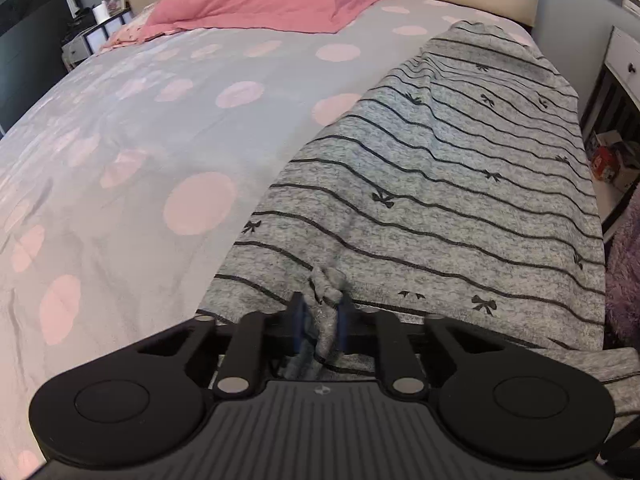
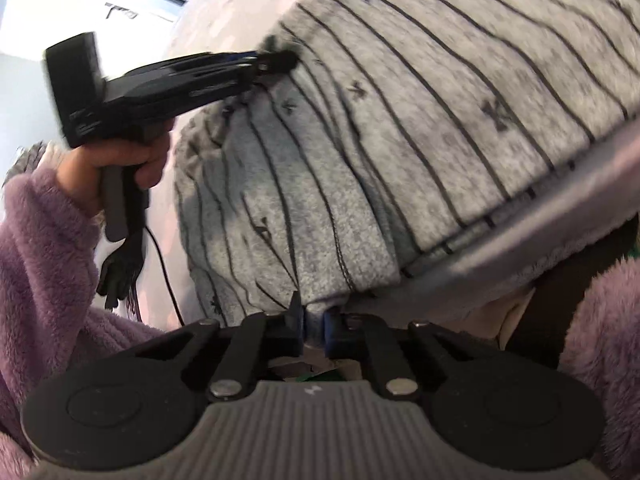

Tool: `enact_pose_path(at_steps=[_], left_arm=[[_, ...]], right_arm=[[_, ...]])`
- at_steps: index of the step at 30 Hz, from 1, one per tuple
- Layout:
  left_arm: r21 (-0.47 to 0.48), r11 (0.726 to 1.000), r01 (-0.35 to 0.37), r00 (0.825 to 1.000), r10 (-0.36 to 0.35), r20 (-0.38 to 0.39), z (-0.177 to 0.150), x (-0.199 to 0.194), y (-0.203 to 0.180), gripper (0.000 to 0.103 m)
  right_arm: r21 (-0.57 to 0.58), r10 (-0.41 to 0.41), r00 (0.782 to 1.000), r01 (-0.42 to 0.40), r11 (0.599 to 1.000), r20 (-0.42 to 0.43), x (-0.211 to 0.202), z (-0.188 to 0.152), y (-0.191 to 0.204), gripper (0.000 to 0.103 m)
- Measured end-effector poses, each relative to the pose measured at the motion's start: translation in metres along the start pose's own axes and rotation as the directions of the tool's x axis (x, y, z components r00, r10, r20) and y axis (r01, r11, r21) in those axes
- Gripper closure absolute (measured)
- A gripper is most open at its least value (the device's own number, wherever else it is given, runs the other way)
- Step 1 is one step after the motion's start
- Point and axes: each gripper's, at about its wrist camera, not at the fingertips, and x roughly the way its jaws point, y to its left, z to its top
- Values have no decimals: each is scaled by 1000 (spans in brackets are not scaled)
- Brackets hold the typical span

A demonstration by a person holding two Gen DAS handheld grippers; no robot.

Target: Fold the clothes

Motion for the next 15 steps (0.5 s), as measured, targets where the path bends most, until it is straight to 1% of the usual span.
enact_pose_path(at_steps=[3, 5, 9, 12, 15], left_arm=[[-94, 995, 20, 999, -16, 40, 1, -17, 12, 96], [-147, 989, 29, 996, -17, 83, 3, -34, 19, 97], [-230, 973, 32, 986, 7, 168, 13, -71, 34, 97], [-263, 964, 27, 974, 33, 222, 34, -96, 42, 97], [-250, 968, 19, 962, 50, 270, 68, -116, 42, 97]], right_arm=[[-73, -2, 999, 5, 997, 38, -13, -5, 13, 94], [-125, -5, 997, 15, 992, 74, -20, -7, 22, 94], [-242, -17, 987, 55, 969, 157, -39, -9, 44, 95], [-308, -29, 978, 93, 947, 204, -56, -3, 60, 95], [-339, -21, 966, 110, 934, 257, -78, 9, 70, 95]])
